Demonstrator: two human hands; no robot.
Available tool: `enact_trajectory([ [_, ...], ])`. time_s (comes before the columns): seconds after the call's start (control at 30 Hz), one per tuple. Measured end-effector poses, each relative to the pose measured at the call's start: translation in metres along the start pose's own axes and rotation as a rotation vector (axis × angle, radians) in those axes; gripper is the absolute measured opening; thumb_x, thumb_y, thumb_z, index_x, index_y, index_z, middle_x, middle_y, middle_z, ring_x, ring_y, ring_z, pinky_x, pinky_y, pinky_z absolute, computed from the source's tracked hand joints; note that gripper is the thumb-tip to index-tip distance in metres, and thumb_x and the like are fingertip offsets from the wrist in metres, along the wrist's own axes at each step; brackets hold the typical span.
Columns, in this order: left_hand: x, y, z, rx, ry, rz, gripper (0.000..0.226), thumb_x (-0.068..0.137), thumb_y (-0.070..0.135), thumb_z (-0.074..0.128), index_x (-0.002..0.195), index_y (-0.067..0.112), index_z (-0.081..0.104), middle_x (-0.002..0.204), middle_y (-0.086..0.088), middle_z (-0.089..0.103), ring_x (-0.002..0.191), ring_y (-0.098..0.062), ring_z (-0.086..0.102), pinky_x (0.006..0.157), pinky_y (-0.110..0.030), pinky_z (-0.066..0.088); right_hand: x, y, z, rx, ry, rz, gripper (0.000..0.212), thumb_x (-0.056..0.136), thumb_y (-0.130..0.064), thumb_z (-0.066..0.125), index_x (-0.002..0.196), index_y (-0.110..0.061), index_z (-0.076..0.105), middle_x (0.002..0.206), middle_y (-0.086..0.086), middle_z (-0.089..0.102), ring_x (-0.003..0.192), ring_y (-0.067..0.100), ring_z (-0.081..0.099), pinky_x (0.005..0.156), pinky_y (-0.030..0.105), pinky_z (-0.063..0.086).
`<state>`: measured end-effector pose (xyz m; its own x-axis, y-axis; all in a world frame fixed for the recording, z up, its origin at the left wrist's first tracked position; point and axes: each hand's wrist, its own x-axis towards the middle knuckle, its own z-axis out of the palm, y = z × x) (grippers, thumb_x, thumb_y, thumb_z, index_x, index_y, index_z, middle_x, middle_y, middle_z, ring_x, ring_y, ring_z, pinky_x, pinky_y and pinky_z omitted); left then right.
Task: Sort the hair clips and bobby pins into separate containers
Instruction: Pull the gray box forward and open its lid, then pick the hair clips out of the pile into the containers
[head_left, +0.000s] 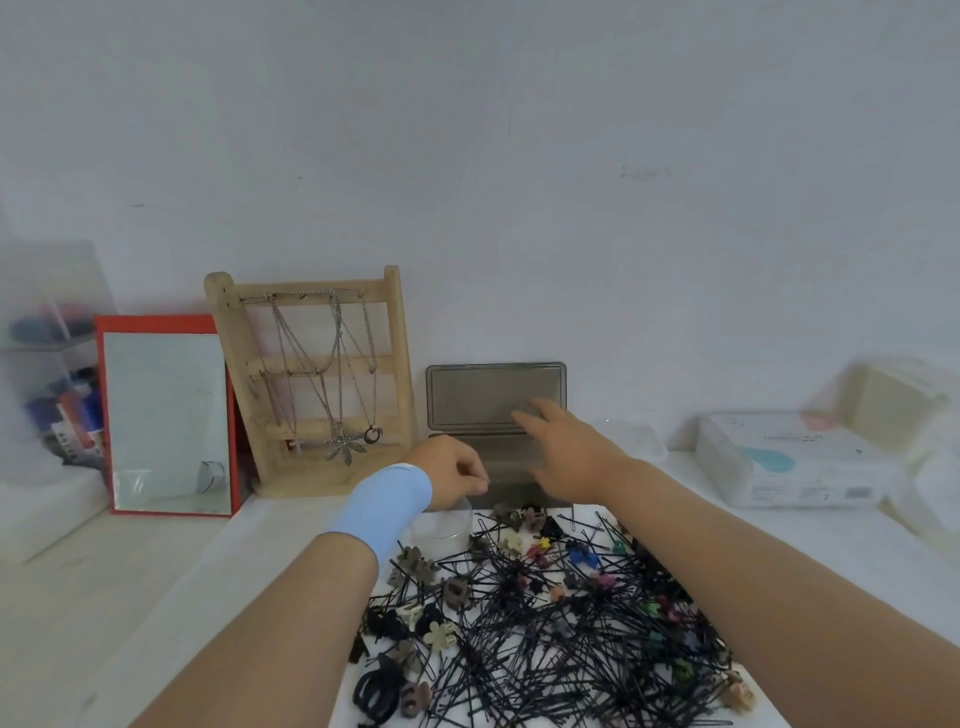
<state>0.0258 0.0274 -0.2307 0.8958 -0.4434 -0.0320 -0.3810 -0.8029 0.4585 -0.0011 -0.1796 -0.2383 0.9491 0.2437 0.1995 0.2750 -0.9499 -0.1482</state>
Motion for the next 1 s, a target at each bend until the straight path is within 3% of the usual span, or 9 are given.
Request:
enact_trajectory([
  [0.13,-0.001,-0.001,-0.001,-0.016,0.028,-0.001,0.025,0.093,0.038,0.060,0.080,0.022,0.075,0.091,0.003,0.073,0.075,-0.013,0.062,0.067,-0.026,0.048,-0.002,0.004,-0.004,0.000,-0.112,0.036,0.068,0.097,-0.031,0.052,0.157,-0.023,0.021,0.166,0.003,0.008,0.149,0.027,0.021,0.119,0.043,0.027],
  [0.23,0.000,0.000,0.004,0.103,0.191,0.018,0.015,0.093,0.035,0.061,0.098,0.031,0.074,0.113,0.006,0.067,0.109,-0.017,0.056,0.096,-0.036,0.046,-0.002,0.001,-0.003,-0.016,-0.127,0.050,0.061,0.100,-0.030,0.048,0.156,-0.022,0.025,0.167,0.002,0.004,0.148,0.027,0.025,0.119,0.043,0.027],
  [0.3,0.000,0.000,0.006,0.128,0.199,-0.010,0.020,0.092,0.035,0.062,0.110,0.036,0.070,0.125,0.005,0.061,0.126,-0.020,0.045,0.105,-0.040,0.039,-0.002,-0.001,-0.004,-0.010,-0.124,0.060,0.060,0.100,-0.030,0.050,0.155,-0.023,0.027,0.166,0.002,0.006,0.148,0.029,0.026,0.119,0.043,0.027],
  [0.43,-0.003,0.000,0.004,0.153,0.226,-0.001,0.028,0.092,0.040,0.060,0.119,0.033,0.066,0.132,0.003,0.056,0.130,-0.022,0.041,0.105,-0.042,0.037,-0.008,-0.006,-0.013,0.063,0.018,0.032,0.049,0.099,-0.029,0.053,0.147,-0.022,0.045,0.155,0.007,0.036,0.137,0.029,0.041,0.114,0.042,0.034],
  [0.57,-0.017,0.013,-0.001,0.086,0.325,0.138,0.020,0.094,0.033,0.059,0.112,0.033,0.066,0.115,0.010,0.060,0.112,-0.013,0.054,0.099,-0.035,0.044,-0.021,-0.015,-0.027,0.121,0.150,-0.045,0.024,0.094,-0.020,0.055,0.111,-0.025,0.071,0.110,-0.003,0.068,0.100,0.018,0.063,0.089,0.035,0.051],
  [0.7,-0.034,0.031,0.005,0.082,0.215,0.173,0.014,0.092,0.029,0.058,0.099,0.037,0.067,0.101,0.017,0.067,0.096,-0.010,0.062,0.087,-0.031,0.051,-0.040,-0.028,-0.032,0.127,-0.024,-0.070,0.021,0.090,-0.020,0.058,0.099,-0.028,0.076,0.091,-0.013,0.072,0.081,0.006,0.062,0.071,0.019,0.048],
  [0.8,-0.041,0.039,0.015,0.209,0.052,0.165,0.023,0.092,0.024,0.057,0.104,0.036,0.071,0.101,0.009,0.070,0.092,-0.018,0.064,0.081,-0.030,0.050,-0.051,-0.035,-0.026,-0.041,-0.171,-0.053,0.021,0.088,-0.019,0.059,0.098,-0.028,0.074,0.079,-0.011,0.065,0.076,0.016,0.061,0.065,0.028,0.052],
  [0.87,-0.044,0.042,0.022,0.282,-0.009,0.174,0.028,0.093,0.023,0.056,0.113,0.036,0.070,0.107,0.004,0.071,0.094,-0.021,0.065,0.084,-0.032,0.052,-0.056,-0.037,-0.019,-0.118,-0.219,-0.064,0.022,0.086,-0.018,0.062,0.103,-0.026,0.073,0.088,-0.004,0.069,0.081,0.020,0.063,0.072,0.034,0.056],
  [1.0,-0.043,0.048,0.032,0.328,-0.048,0.164,0.034,0.094,0.021,0.056,0.125,0.032,0.065,0.114,-0.001,0.069,0.101,-0.025,0.064,0.088,-0.036,0.052,-0.059,-0.032,-0.011,-0.036,-0.216,-0.017,0.021,0.082,-0.019,0.071,0.103,-0.019,0.071,0.091,0.000,0.068,0.083,0.021,0.061,0.072,0.033,0.052],
])
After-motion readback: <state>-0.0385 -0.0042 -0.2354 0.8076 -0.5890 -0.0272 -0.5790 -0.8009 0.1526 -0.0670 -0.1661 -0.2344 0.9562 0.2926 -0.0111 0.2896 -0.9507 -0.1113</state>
